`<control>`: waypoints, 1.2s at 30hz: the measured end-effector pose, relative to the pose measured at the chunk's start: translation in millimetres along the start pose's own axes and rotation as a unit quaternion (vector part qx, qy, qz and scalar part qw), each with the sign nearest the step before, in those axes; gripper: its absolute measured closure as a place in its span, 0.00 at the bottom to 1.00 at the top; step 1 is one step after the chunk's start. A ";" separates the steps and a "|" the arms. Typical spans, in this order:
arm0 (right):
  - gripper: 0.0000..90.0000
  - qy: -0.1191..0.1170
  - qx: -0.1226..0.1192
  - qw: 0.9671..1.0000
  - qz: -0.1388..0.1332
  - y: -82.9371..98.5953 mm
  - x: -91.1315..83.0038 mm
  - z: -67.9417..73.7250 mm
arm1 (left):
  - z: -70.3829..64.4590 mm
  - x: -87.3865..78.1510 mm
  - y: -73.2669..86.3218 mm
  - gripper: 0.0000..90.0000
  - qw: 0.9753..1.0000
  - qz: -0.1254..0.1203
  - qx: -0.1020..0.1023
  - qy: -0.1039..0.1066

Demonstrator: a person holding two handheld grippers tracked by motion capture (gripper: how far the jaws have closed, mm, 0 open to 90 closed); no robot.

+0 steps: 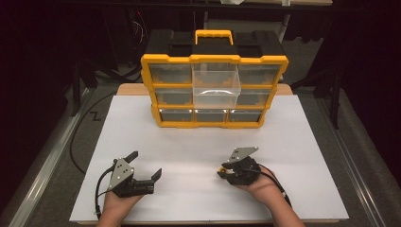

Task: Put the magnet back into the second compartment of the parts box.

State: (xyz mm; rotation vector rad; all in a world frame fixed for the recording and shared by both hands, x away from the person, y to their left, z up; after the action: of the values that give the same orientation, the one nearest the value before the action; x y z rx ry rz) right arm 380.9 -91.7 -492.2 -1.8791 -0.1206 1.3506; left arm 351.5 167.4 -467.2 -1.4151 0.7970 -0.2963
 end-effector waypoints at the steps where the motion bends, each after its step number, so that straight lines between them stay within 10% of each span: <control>1: 0.71 0.000 0.002 1.000 -0.002 0.1 -0.9 -0.9 | -0.2 0.8 0.7 0.00 1.000 0.000 0.002 0.000; 36: 0.71 -0.028 -0.023 0.989 0.144 21.6 -45.7 -31.4 | 2.4 1.3 0.9 0.00 1.000 0.005 0.006 -0.006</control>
State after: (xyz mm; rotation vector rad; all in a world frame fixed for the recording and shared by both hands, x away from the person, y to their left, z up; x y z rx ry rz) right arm 379.9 -146.1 -468.3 -1.9534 0.0968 1.6063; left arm 353.7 168.7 -468.6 -1.4006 0.7907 -0.2835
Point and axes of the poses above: each handheld gripper's, and its own axes: x roughly forward along the jaws, y roughly out of its underside, z roughly to its left, the point moved 10 cm from there along x, roughly forward along the jaws, and after that the axes turned 7 degrees about y, right-handed, at the moved point
